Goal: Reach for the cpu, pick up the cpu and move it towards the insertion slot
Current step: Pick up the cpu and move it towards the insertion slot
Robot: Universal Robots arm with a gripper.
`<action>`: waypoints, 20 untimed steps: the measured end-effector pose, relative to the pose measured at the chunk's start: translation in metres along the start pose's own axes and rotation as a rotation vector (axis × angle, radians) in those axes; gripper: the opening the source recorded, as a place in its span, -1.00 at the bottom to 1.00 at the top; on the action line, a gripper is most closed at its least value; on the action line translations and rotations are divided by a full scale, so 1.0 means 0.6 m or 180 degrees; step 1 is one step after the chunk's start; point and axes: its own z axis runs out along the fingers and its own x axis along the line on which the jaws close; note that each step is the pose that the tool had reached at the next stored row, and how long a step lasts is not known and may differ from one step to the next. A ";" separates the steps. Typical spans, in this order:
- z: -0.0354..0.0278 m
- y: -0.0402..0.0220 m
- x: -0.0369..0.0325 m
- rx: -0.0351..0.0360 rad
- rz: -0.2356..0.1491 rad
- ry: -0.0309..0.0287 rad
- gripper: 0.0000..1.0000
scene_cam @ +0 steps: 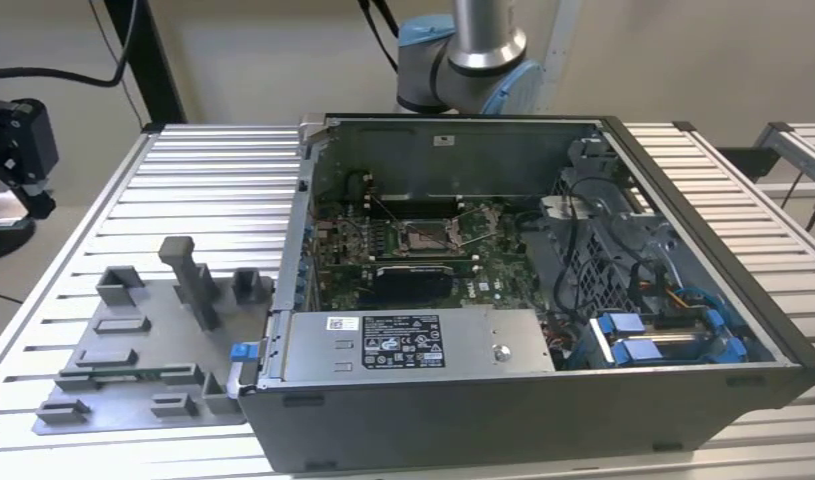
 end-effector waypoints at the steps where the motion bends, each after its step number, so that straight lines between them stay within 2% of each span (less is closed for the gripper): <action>1: -0.004 0.000 0.000 0.0000 0.0000 0.0000 -1.00; 5: -0.019 0.001 0.000 0.0000 0.0000 0.0000 -1.00; 11: -0.035 0.001 0.000 0.0000 0.0000 0.0000 -1.00; 20: -0.036 0.001 0.000 0.0000 0.0000 0.0000 -1.00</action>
